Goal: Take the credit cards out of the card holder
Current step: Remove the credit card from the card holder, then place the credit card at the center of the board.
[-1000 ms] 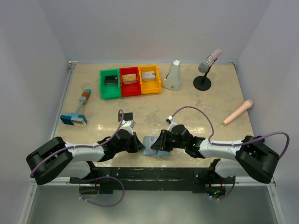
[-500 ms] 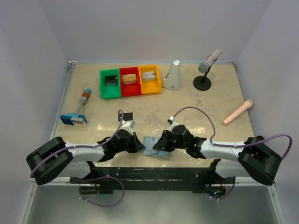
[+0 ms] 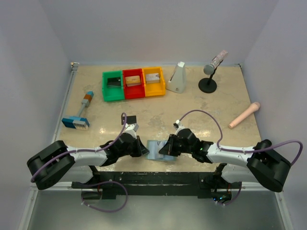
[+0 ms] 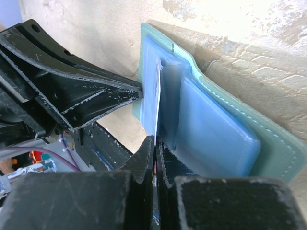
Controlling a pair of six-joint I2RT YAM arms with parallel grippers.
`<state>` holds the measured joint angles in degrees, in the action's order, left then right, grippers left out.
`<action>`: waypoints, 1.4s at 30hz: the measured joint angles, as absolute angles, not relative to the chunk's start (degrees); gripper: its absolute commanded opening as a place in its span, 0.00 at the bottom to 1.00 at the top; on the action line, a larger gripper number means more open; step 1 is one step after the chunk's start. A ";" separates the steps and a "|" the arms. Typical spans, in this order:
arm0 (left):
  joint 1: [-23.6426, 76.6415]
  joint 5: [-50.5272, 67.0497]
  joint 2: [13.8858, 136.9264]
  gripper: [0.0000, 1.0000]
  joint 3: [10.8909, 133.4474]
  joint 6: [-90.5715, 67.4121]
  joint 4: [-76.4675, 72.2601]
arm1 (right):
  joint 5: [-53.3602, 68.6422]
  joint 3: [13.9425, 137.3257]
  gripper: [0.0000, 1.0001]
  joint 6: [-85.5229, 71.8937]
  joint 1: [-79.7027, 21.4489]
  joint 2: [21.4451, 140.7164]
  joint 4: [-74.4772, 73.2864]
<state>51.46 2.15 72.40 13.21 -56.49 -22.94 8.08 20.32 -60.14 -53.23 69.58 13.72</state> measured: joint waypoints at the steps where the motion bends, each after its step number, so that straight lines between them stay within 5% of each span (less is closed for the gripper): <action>1: 51.46 2.13 72.38 0.00 13.21 -56.49 -22.92 | 8.03 20.32 0.00 -60.12 -53.23 69.58 13.50; 22: 51.51 1.69 71.85 0.00 13.21 -56.51 -22.17 | 1.87 20.71 0.00 -57.82 -51.70 55.61 -4.16; 23: 51.51 1.65 71.64 0.02 13.21 -56.51 -21.93 | 1.54 21.06 0.00 -57.32 -51.68 54.74 -5.74; 29: 51.51 1.80 66.30 0.61 13.21 -55.29 -17.91 | -0.14 26.44 0.00 -51.13 -51.68 47.24 -17.58; 31: 51.51 2.09 62.92 0.71 13.39 -54.35 -16.95 | -0.10 29.39 0.00 -48.34 -51.68 46.30 -20.64; 42: 51.33 7.18 46.30 0.74 17.74 -48.27 -13.72 | 12.19 36.47 0.00 -34.44 -51.68 46.48 -26.61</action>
<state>51.33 7.18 46.30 17.74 -48.27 -13.72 12.19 36.47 -34.44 -51.68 46.48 -26.61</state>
